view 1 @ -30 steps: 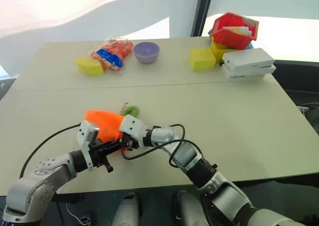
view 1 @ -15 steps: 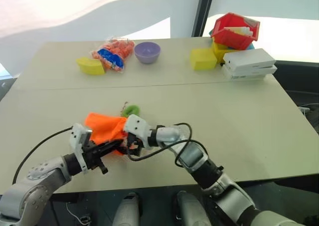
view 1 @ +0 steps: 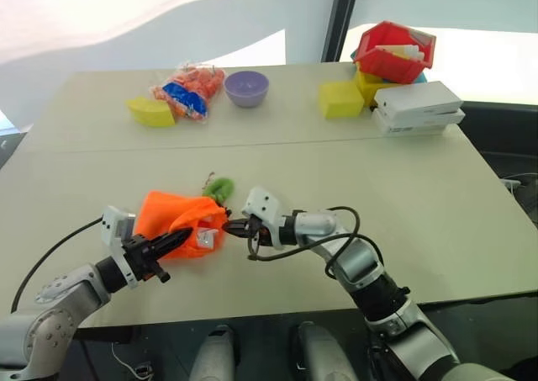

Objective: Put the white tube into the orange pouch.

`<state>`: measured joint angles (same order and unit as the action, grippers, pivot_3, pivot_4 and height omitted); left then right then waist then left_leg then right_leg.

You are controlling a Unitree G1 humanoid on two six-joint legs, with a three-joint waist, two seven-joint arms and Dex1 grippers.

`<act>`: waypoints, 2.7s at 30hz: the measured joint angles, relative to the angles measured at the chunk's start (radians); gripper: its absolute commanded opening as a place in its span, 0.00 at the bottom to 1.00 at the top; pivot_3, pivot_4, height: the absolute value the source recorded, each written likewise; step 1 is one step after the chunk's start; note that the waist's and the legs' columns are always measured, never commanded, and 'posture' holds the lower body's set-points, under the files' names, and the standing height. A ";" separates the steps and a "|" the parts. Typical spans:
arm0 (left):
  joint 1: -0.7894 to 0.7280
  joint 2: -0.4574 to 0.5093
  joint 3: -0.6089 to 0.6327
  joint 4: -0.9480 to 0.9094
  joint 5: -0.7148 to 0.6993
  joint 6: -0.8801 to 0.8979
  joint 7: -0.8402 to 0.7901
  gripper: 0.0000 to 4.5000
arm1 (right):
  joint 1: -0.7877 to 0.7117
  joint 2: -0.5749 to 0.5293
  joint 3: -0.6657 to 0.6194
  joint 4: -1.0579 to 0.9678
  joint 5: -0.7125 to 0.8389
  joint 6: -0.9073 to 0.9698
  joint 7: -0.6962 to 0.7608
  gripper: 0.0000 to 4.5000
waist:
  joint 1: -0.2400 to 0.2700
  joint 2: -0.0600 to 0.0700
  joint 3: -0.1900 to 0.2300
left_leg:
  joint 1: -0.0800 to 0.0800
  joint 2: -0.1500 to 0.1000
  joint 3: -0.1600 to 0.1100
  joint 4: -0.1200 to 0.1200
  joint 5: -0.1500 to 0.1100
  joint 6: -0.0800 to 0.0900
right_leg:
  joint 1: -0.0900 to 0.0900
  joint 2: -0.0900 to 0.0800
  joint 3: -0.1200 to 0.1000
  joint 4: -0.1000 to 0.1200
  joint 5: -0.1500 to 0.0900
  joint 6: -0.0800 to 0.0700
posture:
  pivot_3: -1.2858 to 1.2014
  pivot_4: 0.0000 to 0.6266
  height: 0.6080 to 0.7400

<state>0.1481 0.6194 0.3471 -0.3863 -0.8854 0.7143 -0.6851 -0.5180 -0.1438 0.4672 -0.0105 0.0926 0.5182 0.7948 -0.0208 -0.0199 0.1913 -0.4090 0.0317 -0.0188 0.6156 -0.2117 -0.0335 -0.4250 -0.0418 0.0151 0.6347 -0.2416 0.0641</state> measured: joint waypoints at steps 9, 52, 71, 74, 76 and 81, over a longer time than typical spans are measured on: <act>0.074 0.039 -0.019 -0.060 0.021 -0.001 -0.030 0.00 | -0.049 0.082 0.061 0.052 -0.012 -0.012 -0.003 0.01 | 0.000 0.000 0.000 | 0.000 0.000 0.000 0.000 0.000 0.000 | 0.000 -0.001 0.000 0.000 0.000 0.000 | 0.52 0.24 1.00; 0.104 0.086 0.061 -0.059 0.185 -0.221 -0.173 0.53 | -0.209 0.144 -0.213 0.508 -0.038 -0.194 -0.237 0.01 | -0.019 -0.001 0.000 | -0.001 0.001 0.007 -0.002 0.000 0.000 | -0.003 -0.003 0.002 -0.002 0.002 -0.001 | 0.52 0.24 1.00; -0.232 0.192 -0.007 0.101 0.075 -0.077 -0.244 0.82 | 0.177 -0.113 -0.413 -0.229 0.224 0.092 -0.185 0.00 | -0.019 -0.001 0.000 | 0.001 0.001 0.008 -0.002 0.000 0.000 | -0.003 -0.001 0.004 0.000 0.001 0.000 | 0.52 0.24 1.00; -0.305 0.194 -0.102 0.165 0.162 -0.132 -0.279 0.98 | 0.176 -0.115 -0.415 -0.231 0.232 0.093 -0.191 0.00 | -0.015 -0.002 0.000 | 0.000 0.001 0.008 -0.001 0.000 0.000 | -0.003 -0.001 0.004 -0.001 0.001 0.000 | 0.52 0.24 1.00; -0.363 0.182 -0.162 0.213 0.214 -0.173 -0.313 0.98 | 0.175 -0.117 -0.415 -0.231 0.236 0.093 -0.194 0.00 | -0.014 -0.002 0.000 | 0.000 0.001 0.008 -0.001 0.000 0.000 | -0.003 -0.001 0.004 -0.001 0.001 0.000 | 0.52 0.24 1.00; -0.503 0.128 -0.310 0.382 0.334 -0.283 -0.414 0.98 | 0.168 -0.122 -0.415 -0.229 0.241 0.086 -0.197 0.00 | -0.014 -0.002 0.000 | 0.000 0.001 0.008 -0.001 0.000 0.000 | -0.003 0.000 0.004 0.000 0.002 0.000 | 0.52 0.24 1.00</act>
<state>-0.3549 0.7473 0.0375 -0.0042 -0.5513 0.4314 -1.0987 -0.3501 -0.2655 0.0522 -0.2395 0.3338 0.6041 0.5974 -0.0346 -0.0217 0.1912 -0.4091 0.0324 -0.0106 0.6145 -0.2117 -0.0334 -0.4281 -0.0422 0.0191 0.6343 -0.2401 0.0646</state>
